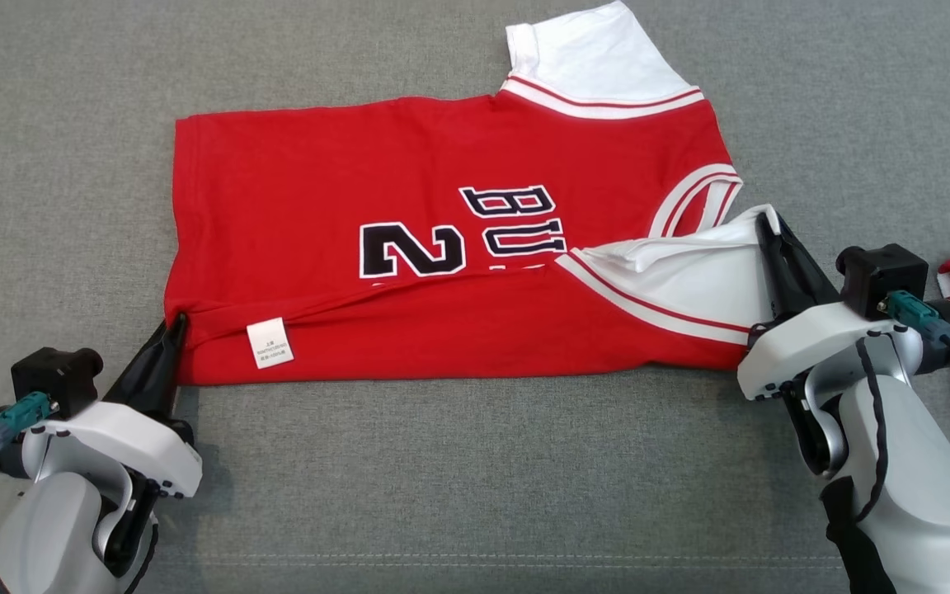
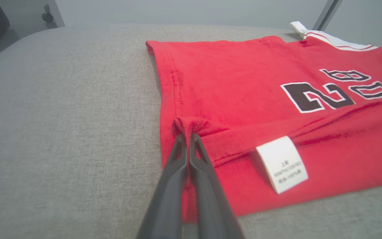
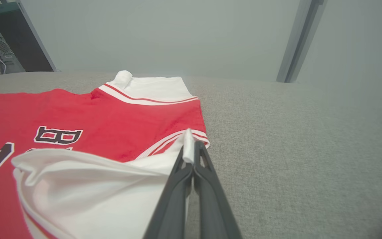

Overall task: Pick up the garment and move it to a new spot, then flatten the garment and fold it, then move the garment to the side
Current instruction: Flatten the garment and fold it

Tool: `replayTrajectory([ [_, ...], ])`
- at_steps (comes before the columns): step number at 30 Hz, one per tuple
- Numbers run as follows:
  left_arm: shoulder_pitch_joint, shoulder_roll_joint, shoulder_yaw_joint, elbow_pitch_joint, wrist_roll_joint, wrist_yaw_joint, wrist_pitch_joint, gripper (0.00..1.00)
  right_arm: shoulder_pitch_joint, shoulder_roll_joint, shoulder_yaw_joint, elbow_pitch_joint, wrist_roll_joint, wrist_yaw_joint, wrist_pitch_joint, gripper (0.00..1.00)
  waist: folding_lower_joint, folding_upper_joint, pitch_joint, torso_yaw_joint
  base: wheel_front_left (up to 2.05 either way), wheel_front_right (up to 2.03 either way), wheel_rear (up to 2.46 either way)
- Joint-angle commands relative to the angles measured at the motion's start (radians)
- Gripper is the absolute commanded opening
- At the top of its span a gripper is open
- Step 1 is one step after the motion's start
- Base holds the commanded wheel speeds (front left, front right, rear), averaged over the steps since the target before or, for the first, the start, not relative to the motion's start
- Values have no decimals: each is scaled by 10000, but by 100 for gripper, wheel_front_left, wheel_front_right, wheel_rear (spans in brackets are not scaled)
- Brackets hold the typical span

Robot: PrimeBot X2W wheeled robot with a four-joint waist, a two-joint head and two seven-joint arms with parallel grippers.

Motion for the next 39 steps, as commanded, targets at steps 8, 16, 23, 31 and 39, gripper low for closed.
replayTrajectory([
  [8, -694, 627, 80, -539, -349, 46, -61, 100, -815, 46, 517, 890, 706, -2, -644, 100, 0, 0, 406, -87, 0, 0, 0],
  [16, 58, 402, 1336, -1418, 232, 46, -61, 100, 164, 46, -709, -252, 632, -2, -795, 100, 0, 0, -11, 53, 0, 0, 0],
  [23, 1301, -71, 1888, -1579, 672, 46, -61, 100, 2015, 46, 486, -800, 1662, -2, -799, 100, 0, 0, -541, 33, 0, 0, 0],
  [31, 1907, -407, 1980, -1652, 929, 46, -61, 100, 2426, 47, 802, -681, 2622, -2, -800, 100, 0, 0, -675, 118, 0, 0, 0],
  [39, 1846, -291, 1769, -1813, 849, 46, -61, 100, 2166, 47, 928, -43, 3606, -2, -800, 100, 0, 0, -430, 356, 0, 0, 0],
])
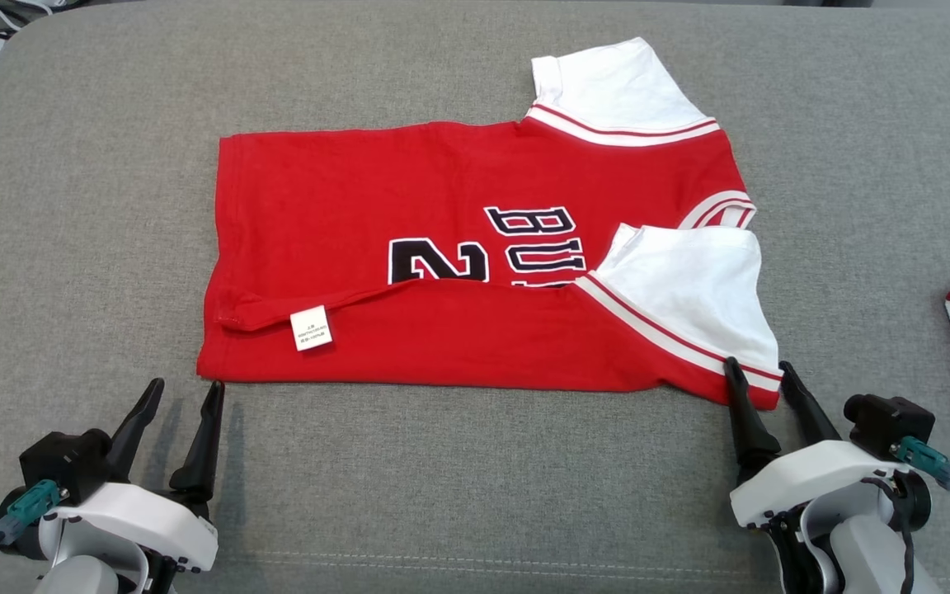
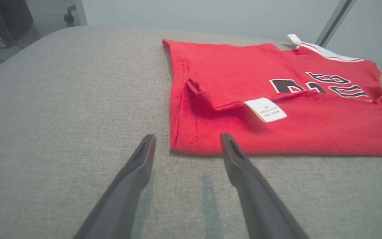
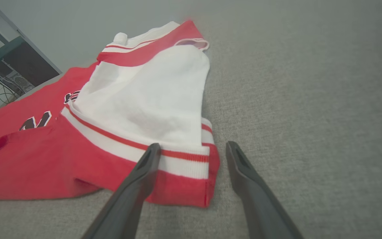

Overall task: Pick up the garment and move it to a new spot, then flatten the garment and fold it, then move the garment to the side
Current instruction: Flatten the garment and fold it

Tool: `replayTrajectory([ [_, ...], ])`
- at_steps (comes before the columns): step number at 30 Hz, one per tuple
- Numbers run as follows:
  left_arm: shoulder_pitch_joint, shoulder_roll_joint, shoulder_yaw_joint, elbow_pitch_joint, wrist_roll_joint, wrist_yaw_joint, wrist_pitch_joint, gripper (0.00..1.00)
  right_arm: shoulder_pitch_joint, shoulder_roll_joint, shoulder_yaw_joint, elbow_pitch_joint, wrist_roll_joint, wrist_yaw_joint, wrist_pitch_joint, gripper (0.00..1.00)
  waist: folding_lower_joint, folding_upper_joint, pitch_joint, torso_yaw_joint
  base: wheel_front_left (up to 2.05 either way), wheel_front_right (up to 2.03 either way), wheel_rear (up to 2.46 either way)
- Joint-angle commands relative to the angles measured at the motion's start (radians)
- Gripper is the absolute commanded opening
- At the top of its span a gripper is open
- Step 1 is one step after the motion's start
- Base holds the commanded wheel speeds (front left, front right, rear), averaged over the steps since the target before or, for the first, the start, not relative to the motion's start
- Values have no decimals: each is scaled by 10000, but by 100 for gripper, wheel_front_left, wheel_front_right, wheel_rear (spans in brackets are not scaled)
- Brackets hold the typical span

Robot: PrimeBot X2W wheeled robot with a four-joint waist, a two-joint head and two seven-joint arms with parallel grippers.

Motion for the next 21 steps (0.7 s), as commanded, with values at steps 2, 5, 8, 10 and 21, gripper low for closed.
replayTrajectory([
  [2, -199, 394, 305, -256, -18, 44, -59, 100, -197, -5, 311, -26, 159, 0, -129, 83, 0, 0, 61, 46, 0, 0, 0],
  [5, -212, 467, 299, -311, -98, 44, -59, 100, -271, -5, 330, -115, 233, 0, -129, 5, 0, 0, 129, 46, 0, 0, 0],
  [8, -222, 499, 282, -345, -221, 44, -59, 100, -291, -5, 365, -81, 141, 0, -129, 0, 0, 0, 174, 17, 0, 0, 0],
  [10, -237, 502, 200, -380, -366, 44, -59, 100, -299, -5, 276, -39, -114, 0, -129, 0, 0, 0, 179, -19, 0, 0, 0],
  [21, -560, 836, -272, 6, -1733, 44, -59, 100, -535, -5, 550, -339, -419, 0, -129, 0, 0, 0, 464, -470, 0, 0, 0],
])
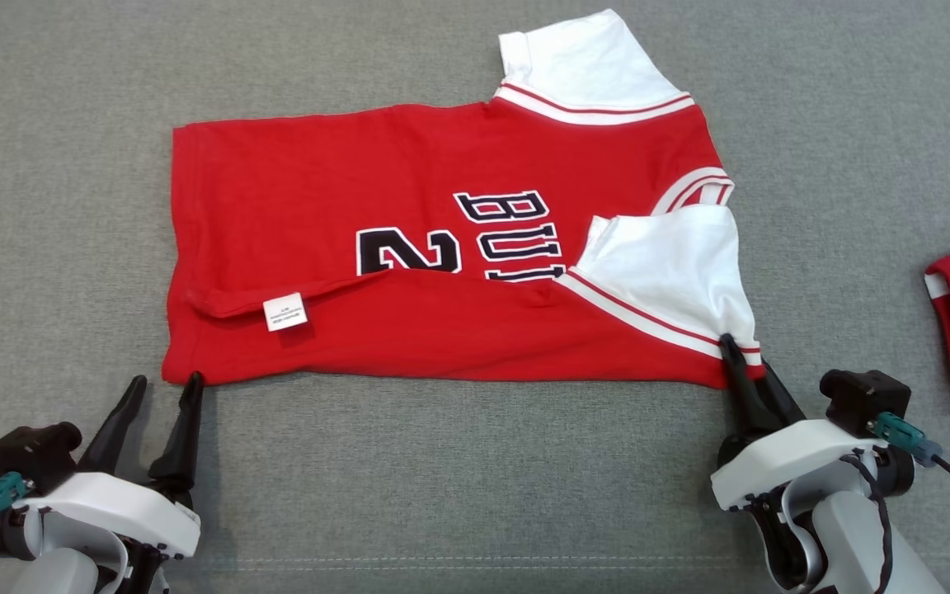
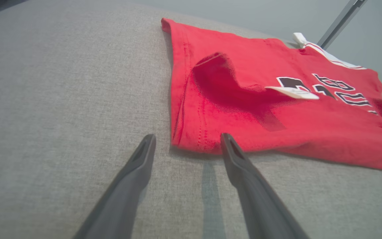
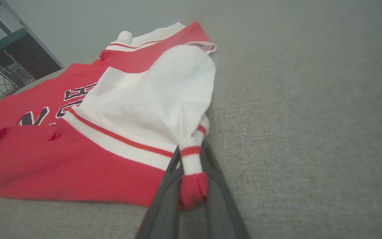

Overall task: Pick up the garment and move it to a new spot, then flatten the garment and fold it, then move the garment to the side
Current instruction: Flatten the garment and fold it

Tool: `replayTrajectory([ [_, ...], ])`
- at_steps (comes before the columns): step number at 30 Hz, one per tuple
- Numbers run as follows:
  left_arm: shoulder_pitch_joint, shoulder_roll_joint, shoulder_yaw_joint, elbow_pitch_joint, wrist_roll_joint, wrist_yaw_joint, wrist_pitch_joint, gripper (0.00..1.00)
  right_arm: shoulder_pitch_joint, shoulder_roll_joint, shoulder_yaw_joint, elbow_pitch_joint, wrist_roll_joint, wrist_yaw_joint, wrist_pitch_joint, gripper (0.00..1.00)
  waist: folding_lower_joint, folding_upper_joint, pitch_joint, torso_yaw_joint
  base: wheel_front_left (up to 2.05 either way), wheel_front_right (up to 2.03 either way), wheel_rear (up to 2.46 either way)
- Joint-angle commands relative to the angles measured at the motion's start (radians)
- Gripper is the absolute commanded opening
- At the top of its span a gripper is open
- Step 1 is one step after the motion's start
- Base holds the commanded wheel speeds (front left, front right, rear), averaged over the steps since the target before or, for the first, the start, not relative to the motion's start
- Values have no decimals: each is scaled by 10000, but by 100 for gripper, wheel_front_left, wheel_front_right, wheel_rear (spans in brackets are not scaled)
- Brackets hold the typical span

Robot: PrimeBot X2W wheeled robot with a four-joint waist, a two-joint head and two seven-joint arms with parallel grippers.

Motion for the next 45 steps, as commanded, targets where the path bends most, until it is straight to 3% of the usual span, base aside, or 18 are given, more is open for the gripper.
replayTrajectory([
  [1, -367, 367, 376, -116, -123, 44, -59, 100, -153, -20, 261, -262, 14, -2, -58, 0, 0, 0, 83, -86, 0, 0, 0],
  [13, -848, 714, -336, 924, -2213, 44, -59, 100, -205, -20, 751, -582, -68, -2, -59, 0, 0, 0, 343, -495, 0, 0, 0],
  [14, -898, 775, -527, 1077, -2302, 44, -59, 67, -209, -20, 774, -606, -70, -2, -59, 0, 0, 0, 352, -530, 0, 0, 0],
  [15, -951, 801, -688, 1184, -2474, 44, -59, 26, -214, -20, 796, -626, -68, -2, -59, 0, 0, 0, 363, -558, 0, 0, 0],
  [16, -1006, 824, -834, 1221, -2667, 44, -59, 0, -226, -20, 823, -649, -68, -2, -59, 0, 0, 0, 374, -582, 0, 0, 0],
  [22, -1136, 1101, -1788, 993, -3513, 44, -59, 0, -266, -20, 837, -653, -87, -2, -59, 0, 0, 0, 268, -580, 0, 0, 0],
  [29, -903, 1125, -1769, 876, -4144, 44, -59, 0, -193, -20, 626, -346, -162, -2, -59, 0, 0, 0, -286, -433, 0, 0, 0],
  [34, -858, 1043, -1254, 1131, -3900, 44, -59, 0, -247, -20, 404, -38, -285, -2, -59, 0, 0, 0, -918, -379, 0, 0, 0],
  [45, -537, 646, -1467, 2789, -3361, 44, -59, 0, -28, -20, 873, 1034, -191, -2, -59, 0, 0, 0, -1741, -486, 0, 0, 0],
])
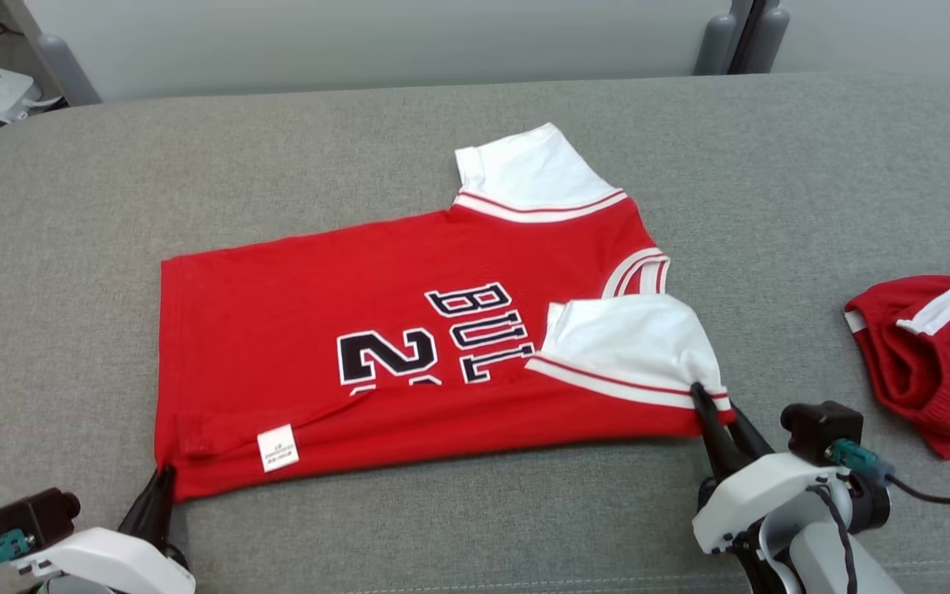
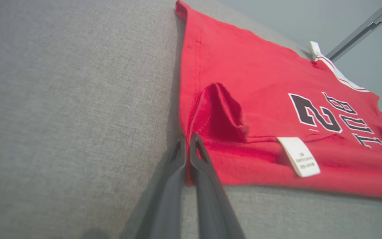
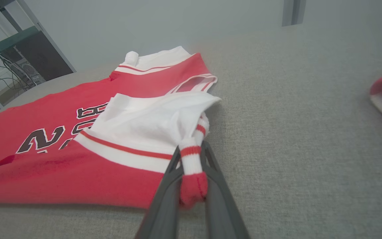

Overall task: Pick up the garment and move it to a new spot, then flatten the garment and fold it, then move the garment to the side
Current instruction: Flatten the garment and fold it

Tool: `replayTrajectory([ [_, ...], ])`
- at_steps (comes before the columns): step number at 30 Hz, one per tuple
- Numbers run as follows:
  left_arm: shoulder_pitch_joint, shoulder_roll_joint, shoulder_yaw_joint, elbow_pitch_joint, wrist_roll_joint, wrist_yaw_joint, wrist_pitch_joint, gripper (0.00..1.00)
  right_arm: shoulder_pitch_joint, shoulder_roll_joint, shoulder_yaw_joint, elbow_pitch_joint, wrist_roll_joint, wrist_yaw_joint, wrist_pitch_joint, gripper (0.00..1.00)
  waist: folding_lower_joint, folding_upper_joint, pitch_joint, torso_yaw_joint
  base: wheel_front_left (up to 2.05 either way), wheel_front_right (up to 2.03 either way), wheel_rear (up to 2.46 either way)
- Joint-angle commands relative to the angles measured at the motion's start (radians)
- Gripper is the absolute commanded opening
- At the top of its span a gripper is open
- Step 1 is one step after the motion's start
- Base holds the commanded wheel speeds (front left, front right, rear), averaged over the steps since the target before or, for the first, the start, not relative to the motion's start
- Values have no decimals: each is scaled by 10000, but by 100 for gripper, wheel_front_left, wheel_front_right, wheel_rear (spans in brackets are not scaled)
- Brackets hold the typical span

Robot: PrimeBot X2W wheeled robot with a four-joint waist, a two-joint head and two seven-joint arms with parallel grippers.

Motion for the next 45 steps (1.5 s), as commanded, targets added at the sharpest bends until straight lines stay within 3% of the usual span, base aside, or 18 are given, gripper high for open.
replayTrajectory([
  [1, -125, 430, 461, 56, 84, 36, -63, 0, 78, -56, 210, -108, 82, -4, -61, 0, 0, 0, -74, -40, 0, 0, 0],
  [12, 152, 19, 1322, 1102, 1398, 36, -63, 0, 813, -56, 652, -5, 183, -4, -59, 0, 0, 0, -730, -280, 0, 0, 0],
  [23, 248, -237, 2319, 1283, 2592, 36, -63, 0, 1067, -56, 980, 56, 372, -4, -24, 2, 0, 0, -587, -332, 0, 0, 0],
  [24, 252, -270, 2347, 1364, 2619, 36, -63, 11, 1049, -56, 940, 90, 344, -4, -26, 40, 0, 0, -574, -324, 0, 0, 0],
  [25, 241, -299, 2344, 1491, 2655, 36, -63, 39, 1017, -56, 909, 111, 316, -4, -28, 95, 0, 0, -567, -314, 0, 0, 0],
  [26, 212, -333, 2332, 1635, 2679, 36, -63, 100, 975, -56, 857, 85, 335, -4, -32, 100, 0, 0, -564, -302, 0, 0, 0],
  [31, 30, -258, 2606, 1643, 3219, 58, -63, 100, 716, -63, 199, -142, -119, -4, -52, 100, 0, 0, -561, -192, 0, 0, 0],
  [37, -173, -128, 3441, -29, 4455, 78, -63, 100, 334, -61, -1057, -1439, -1459, -4, -58, 100, 0, 0, -269, -80, 0, 0, 0],
  [45, -1090, 154, 3270, -1046, 5020, 42, -63, 100, -826, -58, -1141, -2491, -2282, -4, -59, 100, 0, 0, 629, -155, 0, 0, 0],
])
